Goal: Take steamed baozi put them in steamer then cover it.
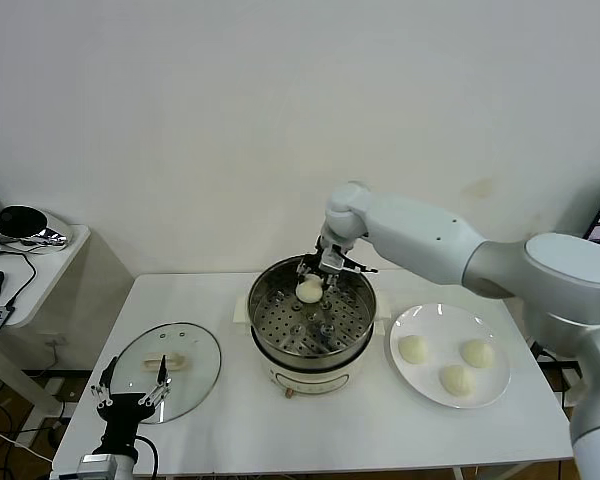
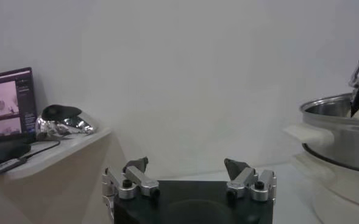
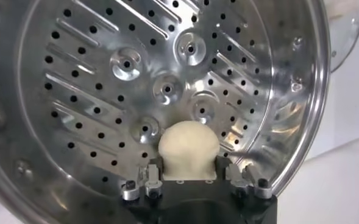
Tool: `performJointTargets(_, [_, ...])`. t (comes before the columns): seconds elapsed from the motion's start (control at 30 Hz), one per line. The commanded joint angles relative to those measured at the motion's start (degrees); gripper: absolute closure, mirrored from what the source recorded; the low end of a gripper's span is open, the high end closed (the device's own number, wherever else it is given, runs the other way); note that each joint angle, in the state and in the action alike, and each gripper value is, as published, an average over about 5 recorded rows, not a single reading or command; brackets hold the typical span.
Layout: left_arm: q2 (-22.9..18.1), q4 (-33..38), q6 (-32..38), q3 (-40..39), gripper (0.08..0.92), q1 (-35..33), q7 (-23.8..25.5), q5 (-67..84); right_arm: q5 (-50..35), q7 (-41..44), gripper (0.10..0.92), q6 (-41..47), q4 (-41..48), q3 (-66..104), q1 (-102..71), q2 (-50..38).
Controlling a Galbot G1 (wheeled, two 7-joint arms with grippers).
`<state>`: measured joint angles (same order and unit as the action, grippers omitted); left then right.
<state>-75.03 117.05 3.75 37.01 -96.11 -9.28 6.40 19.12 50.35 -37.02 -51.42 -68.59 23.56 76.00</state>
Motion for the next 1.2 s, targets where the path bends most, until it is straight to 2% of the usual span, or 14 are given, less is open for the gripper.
performJointTargets(0.03, [-0.11,0.41,0.00,-0.03,0.177,-0.08,0.00,-0.04,-0.49,-2.18,0.298,-2.25,1.45,-0.35,1.26,1.13])
performJointTargets(0.2, [-0.01,0.92,-0.04,0.07,0.177,-0.27,0.02,0.02,-13.92,2.90,0.210,7.73,-7.67,-3.50,7.95,-2.94])
performJointTargets(0.4, [0.53,0.77,0.17,0.51,0.177,-0.33,0.12,0.68,-29.77,9.52,0.203,31.81,-25.73,-9.52,18.34,-15.33])
performJointTargets(0.57, [1.18,0.87,0.19,0.61,0.177,-0.22,0.19,1.02,-34.92,11.04,0.203,50.35,-39.30,-13.34,24.11,-27.51])
performJointTargets(0.67, [1.39,1.12,0.11,0.50,0.177,-0.03,0.21,1.05,-35.95,10.49,0.203,57.16,-44.45,-14.43,25.81,-35.13])
performJointTargets(0.9, [1.49,1.71,0.01,0.04,0.177,0.09,0.27,0.88,-33.52,9.87,0.203,62.70,-48.92,-12.17,20.29,-50.18])
performJointTargets(1.2, [1.51,2.08,-0.11,0.82,0.177,-0.08,0.30,0.85,-23.60,10.96,0.203,57.09,-44.38,-4.08,5.42,-53.54])
